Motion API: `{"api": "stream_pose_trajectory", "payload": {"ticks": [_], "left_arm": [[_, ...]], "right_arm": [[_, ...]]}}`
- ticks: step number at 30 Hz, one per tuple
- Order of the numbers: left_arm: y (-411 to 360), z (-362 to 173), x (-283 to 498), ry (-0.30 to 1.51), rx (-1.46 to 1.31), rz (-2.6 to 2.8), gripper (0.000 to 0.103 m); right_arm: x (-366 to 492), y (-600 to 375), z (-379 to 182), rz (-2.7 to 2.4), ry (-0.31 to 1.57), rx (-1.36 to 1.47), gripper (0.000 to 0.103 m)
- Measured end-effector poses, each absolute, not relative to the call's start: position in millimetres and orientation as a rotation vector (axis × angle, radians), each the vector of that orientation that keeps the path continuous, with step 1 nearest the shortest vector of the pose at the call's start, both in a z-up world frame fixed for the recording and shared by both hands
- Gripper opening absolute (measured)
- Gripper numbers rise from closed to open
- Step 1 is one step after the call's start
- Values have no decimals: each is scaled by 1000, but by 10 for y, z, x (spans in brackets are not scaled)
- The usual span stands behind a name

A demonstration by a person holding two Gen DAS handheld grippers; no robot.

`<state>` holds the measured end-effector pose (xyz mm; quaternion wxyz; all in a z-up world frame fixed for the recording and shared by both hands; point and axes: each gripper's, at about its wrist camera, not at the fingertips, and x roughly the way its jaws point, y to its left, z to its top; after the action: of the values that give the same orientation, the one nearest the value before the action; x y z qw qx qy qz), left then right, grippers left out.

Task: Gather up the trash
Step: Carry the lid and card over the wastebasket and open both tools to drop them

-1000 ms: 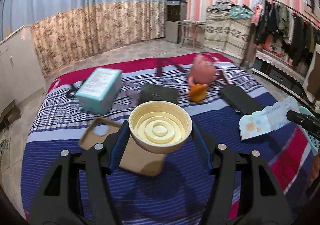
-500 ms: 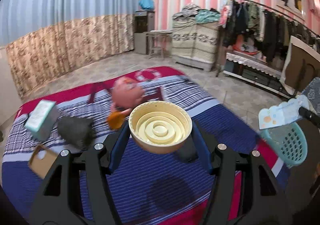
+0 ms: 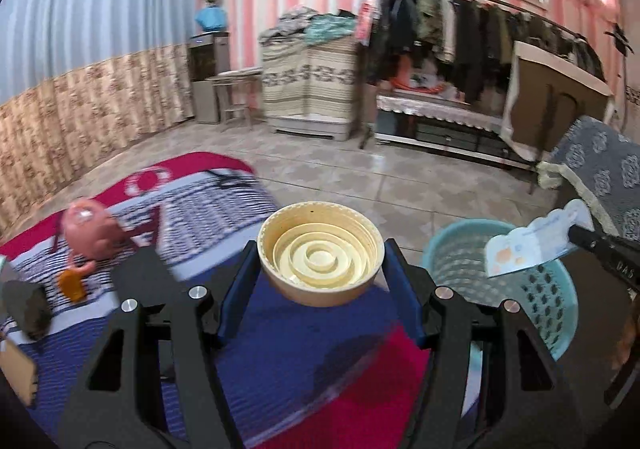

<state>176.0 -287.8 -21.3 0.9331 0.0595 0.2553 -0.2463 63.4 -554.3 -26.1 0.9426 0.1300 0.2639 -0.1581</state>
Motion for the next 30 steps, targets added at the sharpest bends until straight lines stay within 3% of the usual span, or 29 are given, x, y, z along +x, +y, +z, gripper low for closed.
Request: {"api": "stream_pose_trajectory", "payload": {"ticks": [11,14,23,30], "left_arm": [[-3928,-456,1691,550,192,-658,62],[-4091,-506,1724,570,200,-678,79],[-3921,-425,1797,542,186,-598,97],[-3482,-316,1823,530,177,-532,97]], "right_arm": [[515,-5930,-427,-368,541,351,9],[531,-5954,-442,-370,545,355,9],[562,-5915,-480,-369,569,340,9],[690,-5804,-491,-338,585,317,9]]}}
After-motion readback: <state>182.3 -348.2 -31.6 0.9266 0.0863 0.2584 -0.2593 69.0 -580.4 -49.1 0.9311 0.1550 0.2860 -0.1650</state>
